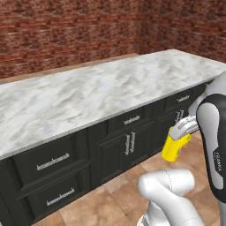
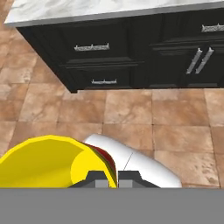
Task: Pick the cup and bowl from the counter and place them on the counter next to the sink.
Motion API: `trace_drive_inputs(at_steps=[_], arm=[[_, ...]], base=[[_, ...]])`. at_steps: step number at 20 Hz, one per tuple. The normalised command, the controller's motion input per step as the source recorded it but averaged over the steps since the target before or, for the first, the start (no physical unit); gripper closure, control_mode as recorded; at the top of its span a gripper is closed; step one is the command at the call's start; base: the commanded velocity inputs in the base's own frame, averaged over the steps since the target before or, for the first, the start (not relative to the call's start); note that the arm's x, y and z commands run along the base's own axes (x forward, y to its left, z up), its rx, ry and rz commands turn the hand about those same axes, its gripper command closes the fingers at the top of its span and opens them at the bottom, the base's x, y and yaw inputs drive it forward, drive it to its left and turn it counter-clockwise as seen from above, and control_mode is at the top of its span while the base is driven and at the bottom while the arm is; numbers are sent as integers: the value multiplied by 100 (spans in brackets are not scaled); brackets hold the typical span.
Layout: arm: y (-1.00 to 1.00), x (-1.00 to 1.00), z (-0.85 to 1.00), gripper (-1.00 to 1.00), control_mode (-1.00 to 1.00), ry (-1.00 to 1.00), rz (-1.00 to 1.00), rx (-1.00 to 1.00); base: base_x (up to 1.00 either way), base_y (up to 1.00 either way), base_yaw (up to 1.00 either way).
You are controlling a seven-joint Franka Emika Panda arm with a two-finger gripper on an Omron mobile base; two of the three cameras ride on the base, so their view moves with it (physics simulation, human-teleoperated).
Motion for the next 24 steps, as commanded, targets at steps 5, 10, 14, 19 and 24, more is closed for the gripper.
trace_drive_inputs(at_steps=[5, 10, 14, 19, 24], arm=[[0, 0, 0, 100, 100, 0, 0, 0], [0, 0, 0, 100, 100, 0, 0, 0], [0, 0, 0, 100, 100, 0, 0, 0], [0, 0, 0, 100, 100, 0, 0, 0], [0, 0, 0, 100, 100, 0, 0, 0]], base=[[0, 100, 10], [0, 100, 27], [0, 100, 56], [0, 100, 63], [1, 92, 65]])
